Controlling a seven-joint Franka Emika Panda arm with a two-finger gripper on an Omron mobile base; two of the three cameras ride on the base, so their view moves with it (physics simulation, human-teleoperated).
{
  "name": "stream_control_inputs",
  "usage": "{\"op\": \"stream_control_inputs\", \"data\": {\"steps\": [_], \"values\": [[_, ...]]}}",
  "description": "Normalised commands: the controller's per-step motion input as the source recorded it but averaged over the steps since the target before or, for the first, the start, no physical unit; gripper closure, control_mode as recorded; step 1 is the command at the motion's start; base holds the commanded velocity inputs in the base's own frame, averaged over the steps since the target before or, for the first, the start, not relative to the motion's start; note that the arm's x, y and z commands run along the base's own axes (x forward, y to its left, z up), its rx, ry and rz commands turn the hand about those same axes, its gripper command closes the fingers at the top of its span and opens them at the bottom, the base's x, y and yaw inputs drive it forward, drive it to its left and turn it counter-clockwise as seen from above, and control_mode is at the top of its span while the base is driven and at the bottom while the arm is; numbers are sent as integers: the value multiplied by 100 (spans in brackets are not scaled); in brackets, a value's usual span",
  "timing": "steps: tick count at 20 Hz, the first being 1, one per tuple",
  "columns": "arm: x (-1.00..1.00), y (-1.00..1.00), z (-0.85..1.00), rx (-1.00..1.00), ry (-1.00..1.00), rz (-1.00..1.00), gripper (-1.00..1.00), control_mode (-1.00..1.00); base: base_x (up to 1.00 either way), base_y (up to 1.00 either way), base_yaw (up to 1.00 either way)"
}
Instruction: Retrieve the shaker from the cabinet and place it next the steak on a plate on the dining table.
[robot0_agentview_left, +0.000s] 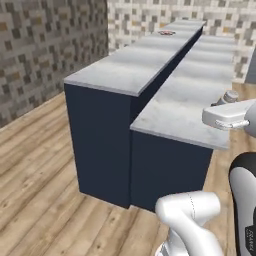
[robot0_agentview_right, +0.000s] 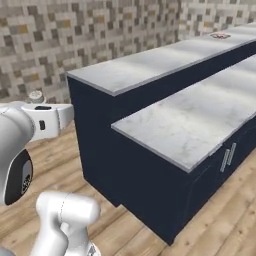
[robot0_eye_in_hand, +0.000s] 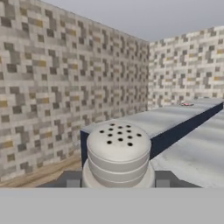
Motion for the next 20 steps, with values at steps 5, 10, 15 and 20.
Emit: {"op": "stream_control_inputs", "data": {"steps": [5, 10, 15, 20], "values": [[0, 0, 0, 0, 0, 0, 100, 100, 71, 100, -32], [0, 0, 0, 0, 0, 0, 100, 100, 62, 100, -35], [0, 0, 0, 0, 0, 0, 100, 100, 61, 100, -35], [0, 0, 0, 0, 0, 0, 100, 100, 63, 100, -35]]}}
